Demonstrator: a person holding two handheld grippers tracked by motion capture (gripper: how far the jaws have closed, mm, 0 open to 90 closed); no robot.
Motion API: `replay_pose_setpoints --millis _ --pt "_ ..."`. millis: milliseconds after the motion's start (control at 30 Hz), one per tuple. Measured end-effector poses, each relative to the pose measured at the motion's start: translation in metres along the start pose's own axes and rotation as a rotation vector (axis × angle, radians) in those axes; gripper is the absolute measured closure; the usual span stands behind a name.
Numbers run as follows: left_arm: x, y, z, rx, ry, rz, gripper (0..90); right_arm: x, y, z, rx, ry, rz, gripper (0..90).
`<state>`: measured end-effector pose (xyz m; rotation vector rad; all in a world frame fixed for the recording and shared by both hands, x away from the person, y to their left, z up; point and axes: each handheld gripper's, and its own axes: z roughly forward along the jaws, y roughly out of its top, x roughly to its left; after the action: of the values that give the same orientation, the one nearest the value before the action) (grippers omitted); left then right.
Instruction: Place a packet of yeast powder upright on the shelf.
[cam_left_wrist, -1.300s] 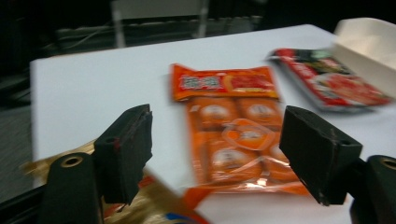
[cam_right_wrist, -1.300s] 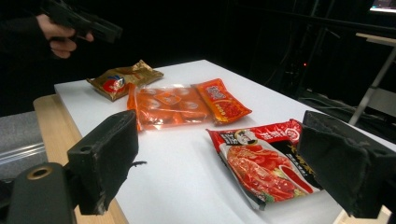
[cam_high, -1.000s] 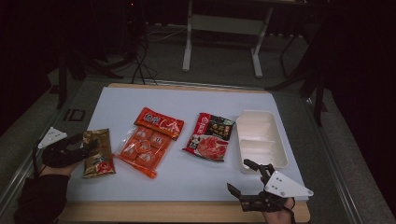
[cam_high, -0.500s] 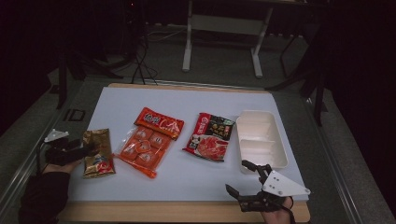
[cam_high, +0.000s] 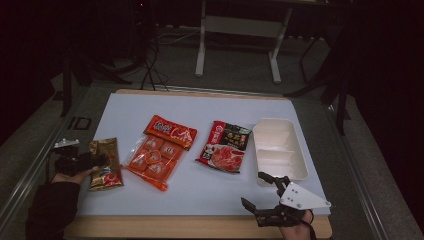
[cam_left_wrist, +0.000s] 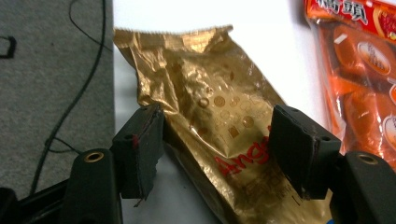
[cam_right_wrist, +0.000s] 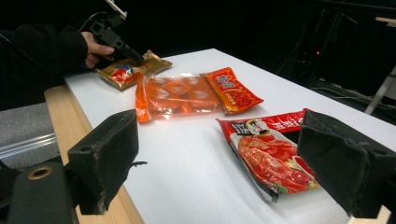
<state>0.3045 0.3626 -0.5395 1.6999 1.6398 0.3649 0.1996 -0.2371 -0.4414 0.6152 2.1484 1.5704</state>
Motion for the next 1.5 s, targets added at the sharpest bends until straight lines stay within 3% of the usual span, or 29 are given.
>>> replay_pose_setpoints --millis 167,367,500,667,967,1167,1467,1500 --pt "-0.001 -0.001 0.002 0.011 -0.016 -0.008 41.3 0.0 0.0 0.001 0.006 0.0 0.0 12.6" --pt "-0.011 0.004 0.006 0.054 -0.053 0.029 58.6 0.001 -0.001 0.003 0.015 0.008 -0.003 12.7" --pt "-0.02 0.008 0.006 0.082 -0.023 0.067 70.9 0.001 -0.001 0.003 0.021 0.013 -0.005 12.7" --pt "-0.02 0.009 0.004 0.085 -0.02 0.079 86.4 0.0 -0.001 0.003 0.025 0.011 0.002 12.9" --pt "-0.029 0.014 -0.014 0.042 0.0 0.164 88.8 -0.002 -0.002 0.003 0.015 0.003 0.001 12.9" --pt "-0.031 0.016 -0.03 -0.005 -0.004 0.171 88.9 -0.002 -0.002 0.003 0.012 0.011 0.002 12.9" --pt "-0.05 0.025 -0.05 -0.087 -0.057 0.195 88.9 -0.001 0.0 0.002 -0.004 -0.019 -0.009 13.4" --pt "-0.053 0.026 -0.051 -0.096 -0.078 0.203 88.9 -0.001 0.001 0.001 -0.007 -0.02 0.0 13.6"
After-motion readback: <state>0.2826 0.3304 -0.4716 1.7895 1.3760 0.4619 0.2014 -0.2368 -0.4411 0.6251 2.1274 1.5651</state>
